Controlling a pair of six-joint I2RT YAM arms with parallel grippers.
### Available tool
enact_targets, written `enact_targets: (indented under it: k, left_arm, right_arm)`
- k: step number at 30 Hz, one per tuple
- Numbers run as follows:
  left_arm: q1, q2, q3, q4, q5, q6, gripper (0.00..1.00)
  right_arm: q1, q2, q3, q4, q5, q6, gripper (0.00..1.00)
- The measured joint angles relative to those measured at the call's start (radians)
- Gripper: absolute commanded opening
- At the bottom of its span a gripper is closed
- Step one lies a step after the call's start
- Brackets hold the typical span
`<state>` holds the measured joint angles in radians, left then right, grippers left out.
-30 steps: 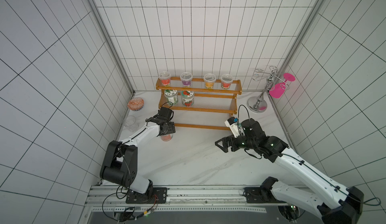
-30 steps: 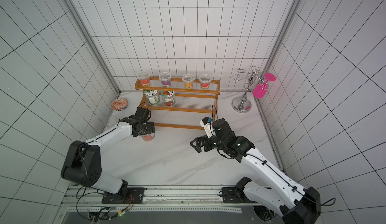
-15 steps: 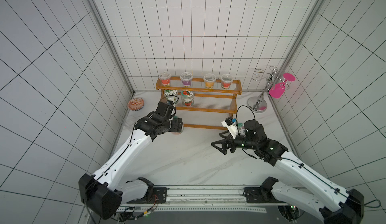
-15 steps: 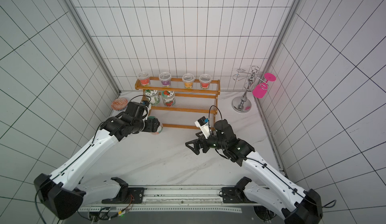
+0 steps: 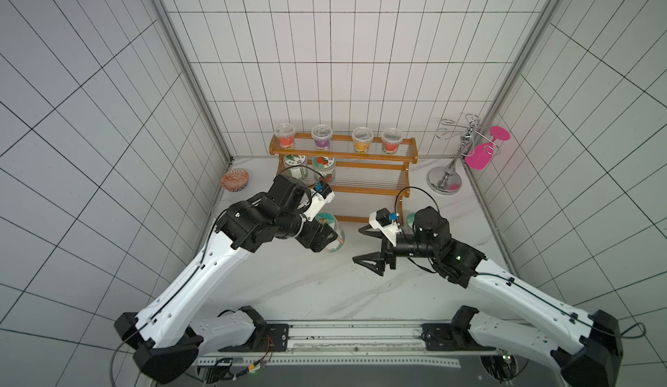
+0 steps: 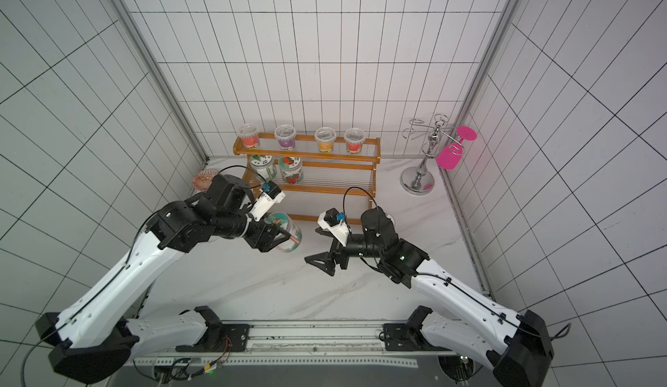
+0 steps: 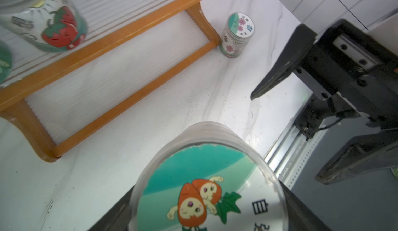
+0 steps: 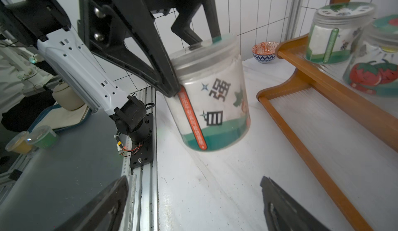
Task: Place the seed container on the shelf
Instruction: Pick up the seed jar at the center of the board.
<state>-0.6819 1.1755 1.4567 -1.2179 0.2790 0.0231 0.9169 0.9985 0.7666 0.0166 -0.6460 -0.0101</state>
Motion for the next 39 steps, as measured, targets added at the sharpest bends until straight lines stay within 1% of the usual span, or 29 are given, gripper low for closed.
enact_targets:
  k: [4,9,14,16,21,25,29,33,34,35,39]
  left_arm:
    - [-0.032,0.006,0.0,-0.031,0.061,0.043,0.65]
    - [-0.066,0.009,0.009,-0.045,0.114,0.077,0.65]
    - [-0.083,0.023,0.01,-0.054,0.135,0.091,0.65]
    - [-0.085,0.029,0.009,-0.057,0.138,0.091,0.65]
    - [-0.09,0.031,0.004,-0.058,0.14,0.091,0.65]
    - [-0.091,0.03,-0.008,-0.058,0.143,0.092,0.65]
    - [-0.092,0.03,-0.021,-0.048,0.142,0.093,0.64]
    - [-0.092,0.028,-0.035,-0.035,0.142,0.094,0.65]
    - [-0.092,0.028,-0.037,-0.033,0.142,0.094,0.66]
    - [-0.092,0.027,-0.04,-0.03,0.143,0.094,0.69]
    - [-0.092,0.018,-0.053,-0.013,0.14,0.094,0.89]
  right_arm:
    - [0.061,0.009,0.0,0.023,0.008,-0.065,1.0]
    - [0.099,0.035,0.0,0.037,0.026,-0.103,1.0]
    - [0.127,0.063,0.0,0.045,0.056,-0.114,0.99]
    - [0.141,0.07,0.001,0.048,0.071,-0.114,0.98]
    - [0.158,0.08,0.001,0.063,0.106,-0.103,0.9]
    - [0.164,0.085,0.001,0.069,0.117,-0.089,0.82]
    - [0.165,0.09,0.001,0.065,0.121,-0.08,0.71]
    - [0.166,0.092,0.001,0.055,0.124,-0.071,0.62]
    - [0.166,0.092,0.001,0.053,0.124,-0.071,0.6]
    - [0.166,0.092,0.001,0.052,0.125,-0.071,0.6]
    - [0.166,0.092,0.0,0.052,0.129,-0.068,0.59]
